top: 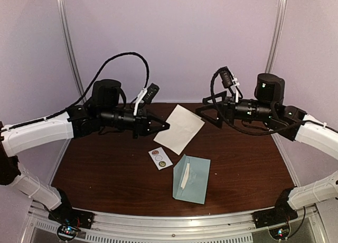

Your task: Place the letter into the envelope and seal it

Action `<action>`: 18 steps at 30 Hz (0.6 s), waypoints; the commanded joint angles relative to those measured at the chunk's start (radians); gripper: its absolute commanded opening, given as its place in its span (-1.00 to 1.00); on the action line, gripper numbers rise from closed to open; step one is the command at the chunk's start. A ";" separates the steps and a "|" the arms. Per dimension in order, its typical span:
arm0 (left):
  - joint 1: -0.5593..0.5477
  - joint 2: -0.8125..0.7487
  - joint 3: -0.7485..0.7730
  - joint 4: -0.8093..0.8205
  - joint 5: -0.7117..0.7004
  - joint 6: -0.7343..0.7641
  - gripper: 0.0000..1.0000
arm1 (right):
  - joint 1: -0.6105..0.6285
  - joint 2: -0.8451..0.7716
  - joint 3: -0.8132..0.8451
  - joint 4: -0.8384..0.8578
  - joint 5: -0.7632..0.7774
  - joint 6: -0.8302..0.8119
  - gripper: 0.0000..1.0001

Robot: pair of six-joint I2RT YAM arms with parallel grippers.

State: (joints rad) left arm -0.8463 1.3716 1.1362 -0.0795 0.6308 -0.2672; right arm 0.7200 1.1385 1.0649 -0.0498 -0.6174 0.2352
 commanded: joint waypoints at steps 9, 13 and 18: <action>-0.042 0.069 0.091 -0.113 0.163 0.076 -1.00 | 0.043 0.123 0.161 -0.258 -0.246 -0.145 0.89; -0.048 0.086 0.110 -0.126 0.174 0.083 -1.00 | 0.050 0.147 0.165 -0.256 -0.300 -0.146 0.76; -0.050 0.098 0.120 -0.127 0.192 0.082 -1.00 | 0.050 0.155 0.170 -0.273 -0.345 -0.165 0.50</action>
State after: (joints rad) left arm -0.8921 1.4555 1.2217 -0.2066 0.7868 -0.2054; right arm 0.7681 1.2919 1.2034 -0.2970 -0.8967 0.0998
